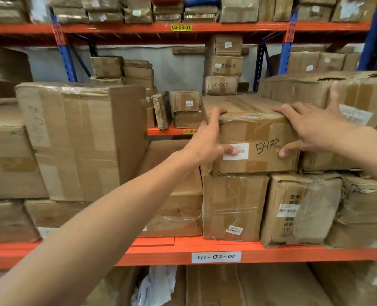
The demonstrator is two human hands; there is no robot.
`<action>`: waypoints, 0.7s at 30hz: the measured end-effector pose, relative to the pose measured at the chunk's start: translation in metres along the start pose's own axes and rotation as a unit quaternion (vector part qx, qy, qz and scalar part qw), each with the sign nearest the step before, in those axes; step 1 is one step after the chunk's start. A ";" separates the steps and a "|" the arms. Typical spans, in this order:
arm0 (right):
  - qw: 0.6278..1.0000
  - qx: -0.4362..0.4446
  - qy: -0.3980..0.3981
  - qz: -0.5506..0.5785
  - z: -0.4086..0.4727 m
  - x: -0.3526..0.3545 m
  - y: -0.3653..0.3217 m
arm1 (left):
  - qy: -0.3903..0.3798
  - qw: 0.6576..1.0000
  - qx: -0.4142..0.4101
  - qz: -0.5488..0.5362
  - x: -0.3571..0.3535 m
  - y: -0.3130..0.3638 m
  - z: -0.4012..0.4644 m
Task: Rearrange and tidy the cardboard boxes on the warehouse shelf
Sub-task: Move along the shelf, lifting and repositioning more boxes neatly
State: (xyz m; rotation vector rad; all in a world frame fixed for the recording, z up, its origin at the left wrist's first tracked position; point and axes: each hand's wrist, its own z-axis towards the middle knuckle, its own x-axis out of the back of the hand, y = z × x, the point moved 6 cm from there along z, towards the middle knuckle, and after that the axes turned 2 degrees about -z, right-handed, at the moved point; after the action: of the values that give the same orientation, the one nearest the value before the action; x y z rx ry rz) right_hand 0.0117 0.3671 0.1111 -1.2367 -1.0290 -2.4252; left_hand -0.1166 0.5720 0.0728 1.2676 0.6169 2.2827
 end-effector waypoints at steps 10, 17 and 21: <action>0.998 0.026 -0.006 0.062 0.024 0.035 -0.038 | 0.017 0.999 0.034 0.015 0.036 -0.017 -0.065; 0.971 0.167 0.055 0.159 0.044 0.091 -0.141 | 0.105 0.974 0.200 0.013 0.096 -0.081 -0.144; 0.958 0.225 0.060 0.165 0.047 0.126 -0.198 | 0.174 0.939 0.295 -0.015 0.127 -0.116 -0.186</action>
State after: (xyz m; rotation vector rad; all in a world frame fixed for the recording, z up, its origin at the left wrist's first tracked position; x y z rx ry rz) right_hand -0.1337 0.5560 0.1322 -0.9961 -1.1502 -1.8542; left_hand -0.3179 0.7080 0.0007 1.0701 1.5240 2.4021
